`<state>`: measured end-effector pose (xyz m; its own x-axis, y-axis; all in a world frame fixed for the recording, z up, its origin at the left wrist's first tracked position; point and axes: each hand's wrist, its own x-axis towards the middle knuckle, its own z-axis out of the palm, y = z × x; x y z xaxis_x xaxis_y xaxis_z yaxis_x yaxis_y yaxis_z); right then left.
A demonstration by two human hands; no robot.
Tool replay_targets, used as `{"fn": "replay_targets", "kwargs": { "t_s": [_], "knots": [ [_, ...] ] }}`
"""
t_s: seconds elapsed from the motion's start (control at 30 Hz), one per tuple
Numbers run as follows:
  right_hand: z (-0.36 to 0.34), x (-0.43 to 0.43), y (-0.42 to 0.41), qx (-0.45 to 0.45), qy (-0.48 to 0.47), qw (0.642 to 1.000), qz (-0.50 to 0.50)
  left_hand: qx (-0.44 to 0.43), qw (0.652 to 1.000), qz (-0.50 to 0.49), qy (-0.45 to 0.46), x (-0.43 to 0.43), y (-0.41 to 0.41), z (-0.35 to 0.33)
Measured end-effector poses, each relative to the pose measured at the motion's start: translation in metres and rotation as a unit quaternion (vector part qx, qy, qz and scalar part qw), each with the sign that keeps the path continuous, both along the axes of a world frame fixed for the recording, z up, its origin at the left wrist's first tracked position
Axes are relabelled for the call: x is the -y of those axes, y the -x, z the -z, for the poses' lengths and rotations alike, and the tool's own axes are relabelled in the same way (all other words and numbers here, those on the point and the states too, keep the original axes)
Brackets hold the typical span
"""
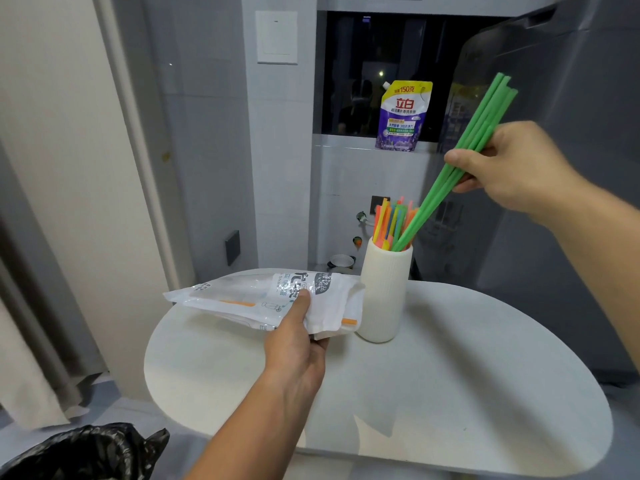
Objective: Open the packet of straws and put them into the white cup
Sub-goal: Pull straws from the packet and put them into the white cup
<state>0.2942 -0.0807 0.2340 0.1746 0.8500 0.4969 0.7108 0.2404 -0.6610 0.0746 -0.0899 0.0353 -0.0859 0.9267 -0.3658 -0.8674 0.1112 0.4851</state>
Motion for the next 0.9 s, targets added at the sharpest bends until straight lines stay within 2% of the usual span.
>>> {"fn": "replay_targets", "kwargs": {
  "t_s": [0.43, 0.9],
  "knots": [
    [0.005, -0.013, 0.005, 0.031, -0.018, 0.999, 0.026, 0.006, 1.0, 0.002, 0.004, 0.0, 0.001, 0.0],
    [0.049, -0.033, 0.022, 0.09, 0.081, 0.992, 0.033, 0.0, 1.0, 0.004, 0.001, 0.002, 0.001, -0.001]
  ]
}}
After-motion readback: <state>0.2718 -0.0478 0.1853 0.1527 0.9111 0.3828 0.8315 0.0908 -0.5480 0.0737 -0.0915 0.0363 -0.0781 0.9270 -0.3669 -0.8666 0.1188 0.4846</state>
